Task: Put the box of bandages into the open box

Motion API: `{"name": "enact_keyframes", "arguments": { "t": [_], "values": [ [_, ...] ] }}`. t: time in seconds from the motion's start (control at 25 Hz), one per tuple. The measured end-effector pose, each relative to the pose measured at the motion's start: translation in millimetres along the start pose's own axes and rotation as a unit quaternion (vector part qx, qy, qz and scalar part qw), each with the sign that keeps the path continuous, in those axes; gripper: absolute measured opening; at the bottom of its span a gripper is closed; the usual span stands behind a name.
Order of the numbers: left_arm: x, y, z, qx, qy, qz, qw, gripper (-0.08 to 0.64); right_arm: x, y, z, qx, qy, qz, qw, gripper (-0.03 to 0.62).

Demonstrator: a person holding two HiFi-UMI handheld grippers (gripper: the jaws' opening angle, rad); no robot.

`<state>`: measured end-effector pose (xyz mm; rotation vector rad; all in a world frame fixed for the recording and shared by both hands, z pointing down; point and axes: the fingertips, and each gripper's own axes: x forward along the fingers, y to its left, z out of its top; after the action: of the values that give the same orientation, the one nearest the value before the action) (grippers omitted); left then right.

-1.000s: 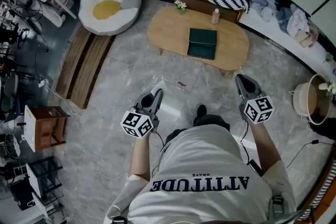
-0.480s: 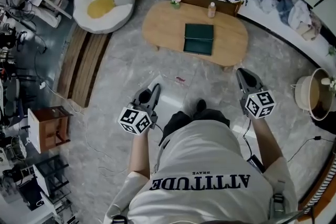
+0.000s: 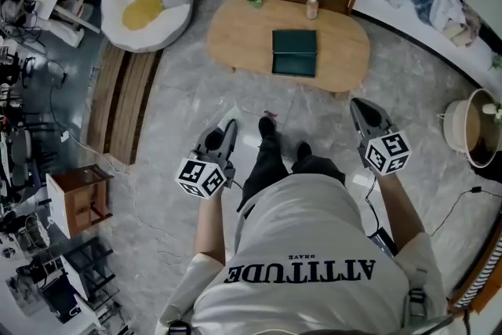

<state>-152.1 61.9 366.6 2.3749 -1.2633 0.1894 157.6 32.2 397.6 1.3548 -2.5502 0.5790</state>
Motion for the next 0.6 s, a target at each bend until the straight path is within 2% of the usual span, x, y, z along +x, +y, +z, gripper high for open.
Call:
{"name": "enact_keyframes", "arguments": {
  "t": [0.24, 0.6],
  "values": [
    [23.7, 33.9, 12.3, 0.001, 0.002, -0.019, 0.9998, 0.04, 25.5, 4.1, 3.8, -0.006, 0.003, -0.011, 1.0, 0.021],
    [66.3, 101.1, 31.0, 0.002, 0.028, -0.065, 0.9975, 0.04, 79.5, 10.1, 19.5, 0.007, 0.012, -0.053, 0.998, 0.022]
  ]
}}
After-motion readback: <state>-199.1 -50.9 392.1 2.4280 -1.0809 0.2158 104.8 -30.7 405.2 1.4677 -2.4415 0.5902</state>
